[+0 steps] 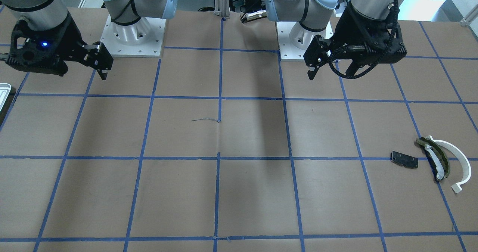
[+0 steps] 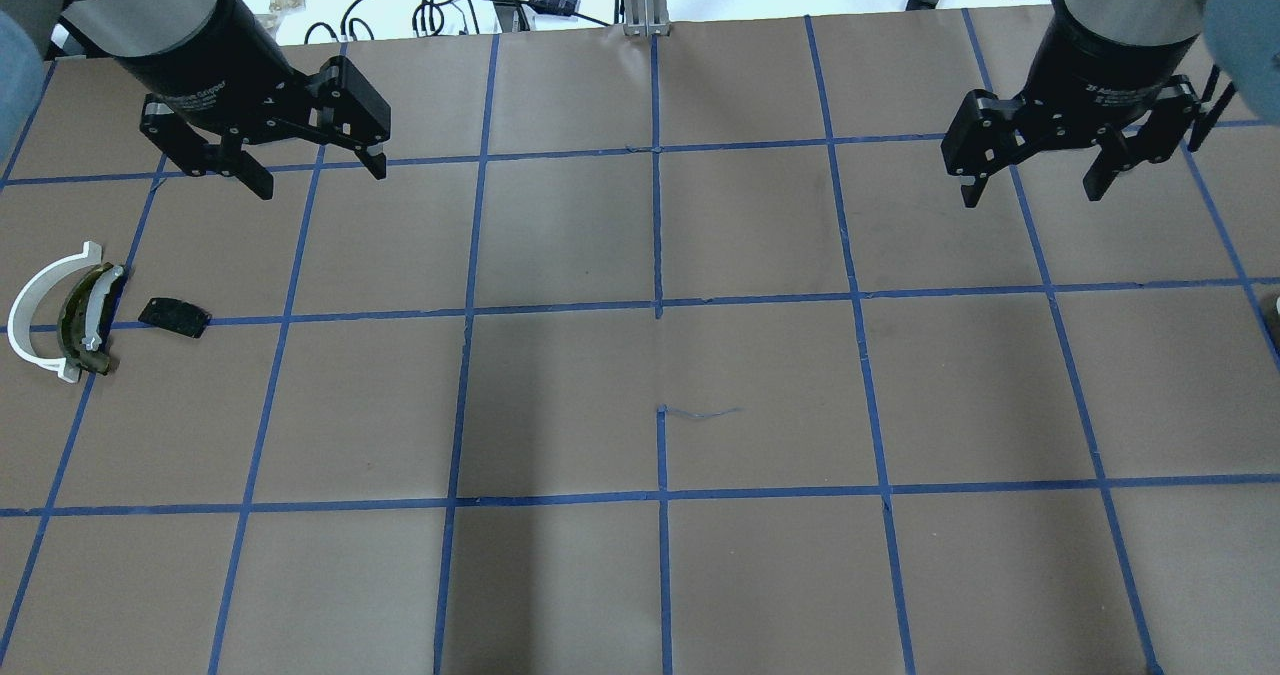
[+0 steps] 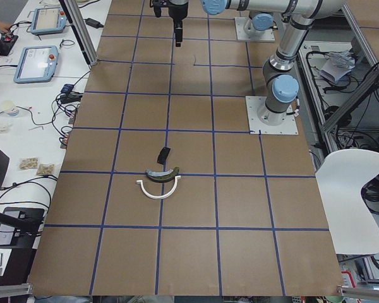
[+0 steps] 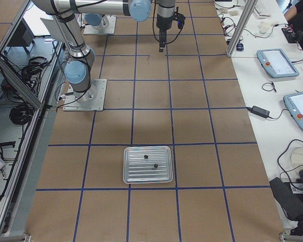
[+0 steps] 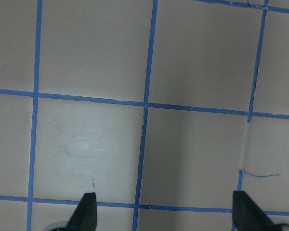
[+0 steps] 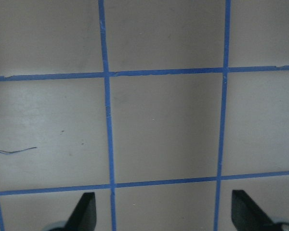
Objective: Place bearing gear from tray to pile
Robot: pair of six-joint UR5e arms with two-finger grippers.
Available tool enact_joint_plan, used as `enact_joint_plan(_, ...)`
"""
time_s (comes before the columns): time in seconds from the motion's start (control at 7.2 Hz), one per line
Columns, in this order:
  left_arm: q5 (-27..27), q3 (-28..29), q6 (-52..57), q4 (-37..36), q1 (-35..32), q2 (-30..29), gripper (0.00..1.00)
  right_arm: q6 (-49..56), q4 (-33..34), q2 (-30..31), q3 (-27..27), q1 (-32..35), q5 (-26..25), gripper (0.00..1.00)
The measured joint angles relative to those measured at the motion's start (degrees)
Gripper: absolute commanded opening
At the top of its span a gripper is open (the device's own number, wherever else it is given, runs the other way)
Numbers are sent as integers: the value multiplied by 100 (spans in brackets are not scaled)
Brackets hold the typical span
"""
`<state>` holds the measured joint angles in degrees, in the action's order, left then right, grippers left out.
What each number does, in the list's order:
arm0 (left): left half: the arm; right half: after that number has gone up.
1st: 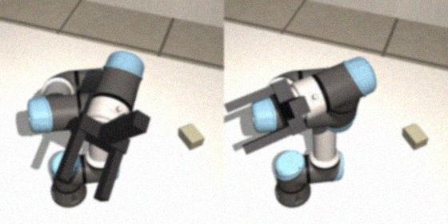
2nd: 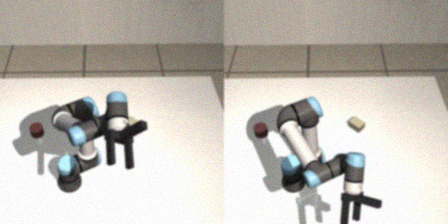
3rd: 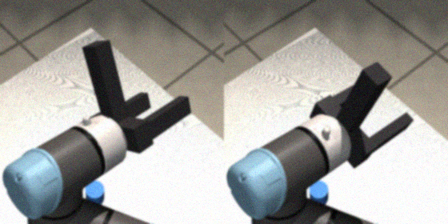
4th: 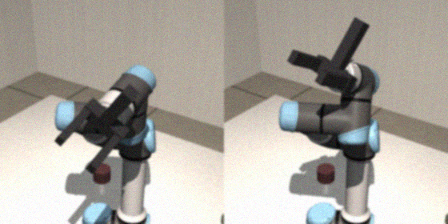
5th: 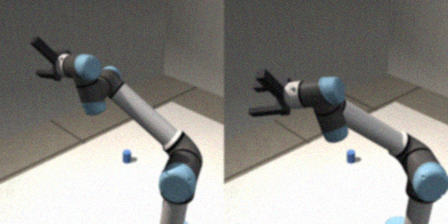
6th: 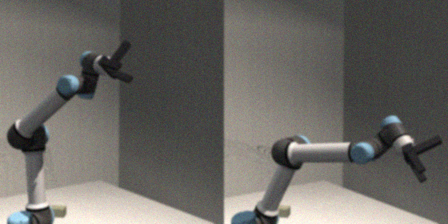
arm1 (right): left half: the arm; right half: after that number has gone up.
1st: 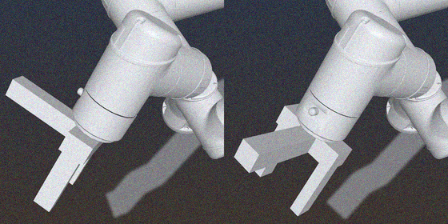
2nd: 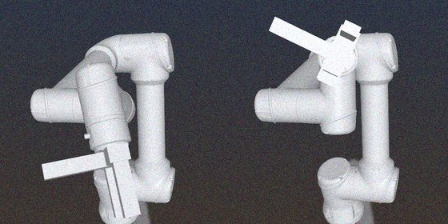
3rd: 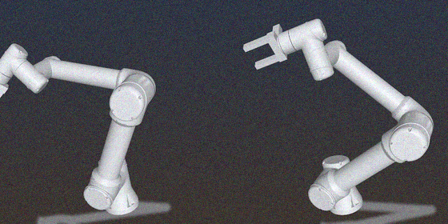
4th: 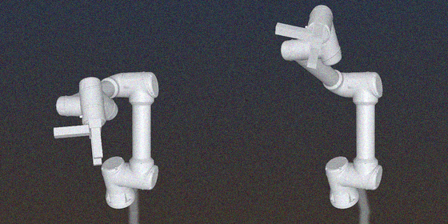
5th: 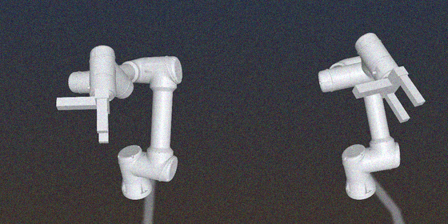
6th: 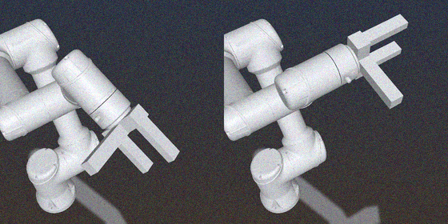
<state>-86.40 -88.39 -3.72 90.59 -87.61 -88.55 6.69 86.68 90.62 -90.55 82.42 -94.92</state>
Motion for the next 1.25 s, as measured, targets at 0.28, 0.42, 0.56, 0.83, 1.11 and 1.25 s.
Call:
enact_joint_plan(0.28,-7,-21,-6,-5,-2,9,100,1847,61,-89,-29,-1363,-67,100)
enact_joint_plan(0.42,-13,-19,-33,-3,-2,16,100,2878,238,-276,-39,-2059,-82,100)
enact_joint_plan(0.56,-13,-10,-54,-5,-2,17,100,3857,505,-512,-58,-2662,-94,100)
enact_joint_plan(0.83,-13,22,-64,-12,7,-15,100,5609,1208,-1192,-92,-3807,-71,100)
enact_joint_plan(1.11,-3,81,-52,-7,14,-92,100,6521,2062,-2016,-206,-4639,-21,100)
enact_joint_plan(1.25,-1,92,-46,-4,15,-93,100,6749,2537,-2300,-370,-4876,-16,98)
